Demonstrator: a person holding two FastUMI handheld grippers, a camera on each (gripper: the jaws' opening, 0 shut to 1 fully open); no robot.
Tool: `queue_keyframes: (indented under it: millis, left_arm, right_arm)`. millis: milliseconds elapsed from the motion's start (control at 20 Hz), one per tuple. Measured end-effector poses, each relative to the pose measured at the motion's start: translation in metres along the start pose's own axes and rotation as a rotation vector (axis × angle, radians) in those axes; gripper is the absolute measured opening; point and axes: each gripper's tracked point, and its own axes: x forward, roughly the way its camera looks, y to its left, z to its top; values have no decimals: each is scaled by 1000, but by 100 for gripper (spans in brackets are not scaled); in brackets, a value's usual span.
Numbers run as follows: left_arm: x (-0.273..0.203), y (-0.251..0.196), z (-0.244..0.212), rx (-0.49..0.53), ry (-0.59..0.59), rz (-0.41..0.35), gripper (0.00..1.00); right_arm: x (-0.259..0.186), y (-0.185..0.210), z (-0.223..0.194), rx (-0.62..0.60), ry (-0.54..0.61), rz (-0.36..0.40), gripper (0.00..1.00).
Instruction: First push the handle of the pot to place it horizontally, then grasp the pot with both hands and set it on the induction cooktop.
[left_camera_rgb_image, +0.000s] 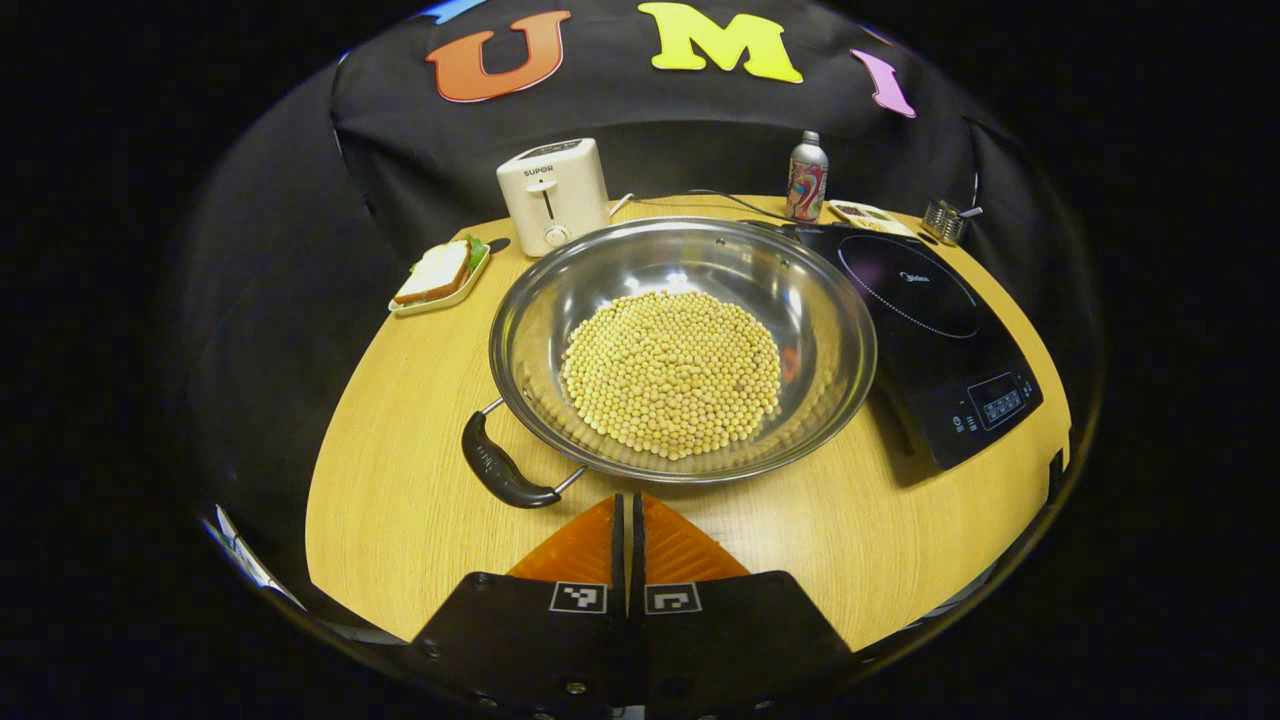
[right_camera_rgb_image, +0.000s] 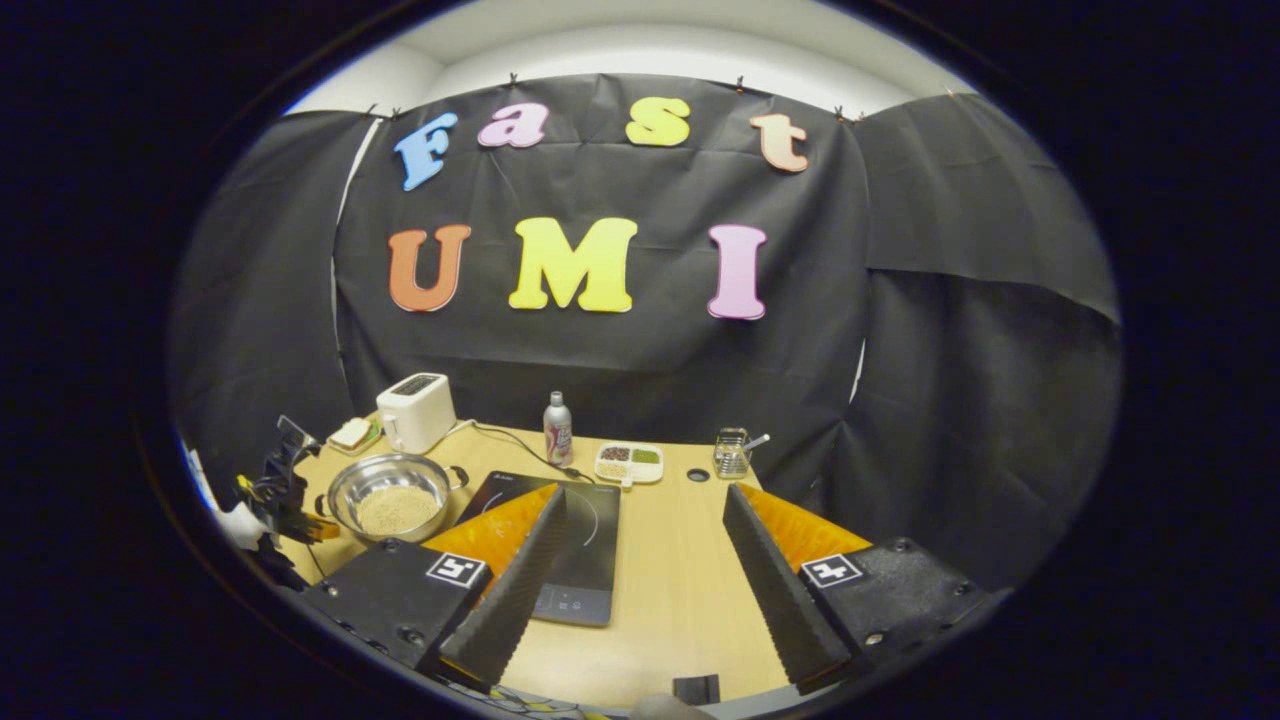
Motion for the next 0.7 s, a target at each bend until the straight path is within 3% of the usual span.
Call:
queue_keyframes:
  millis: [150,200,250,400,450,500,550,650,700]
  left_arm:
    - [8,8,-2,-6,14,16,10]
    - [9,9,-1,-11,19,18,0]
    - [11,9,1,-14,14,21,11]
    - [11,13,2,-24,18,35,10]
    - [11,14,2,-32,19,38,0]
    - [12,15,3,-37,22,39,0]
    - [11,16,5,-41,22,43,10]
    - [13,18,8,-55,23,42,10]
    - [13,19,9,-66,23,43,0]
  right_arm:
    - [-1,-4,-4,-4,10,-15,98]
    - [-1,-6,-6,-4,13,-22,99]
    - [-1,-8,-7,3,13,-28,97]
    - [0,-10,-16,24,32,-36,97]
    - [0,-9,-18,30,38,-34,100]
    - [1,-10,-20,32,43,-34,100]
    - [0,-10,-21,32,47,-34,98]
    - [1,-10,-22,41,51,-32,97]
    - [1,-10,-22,45,51,-31,99]
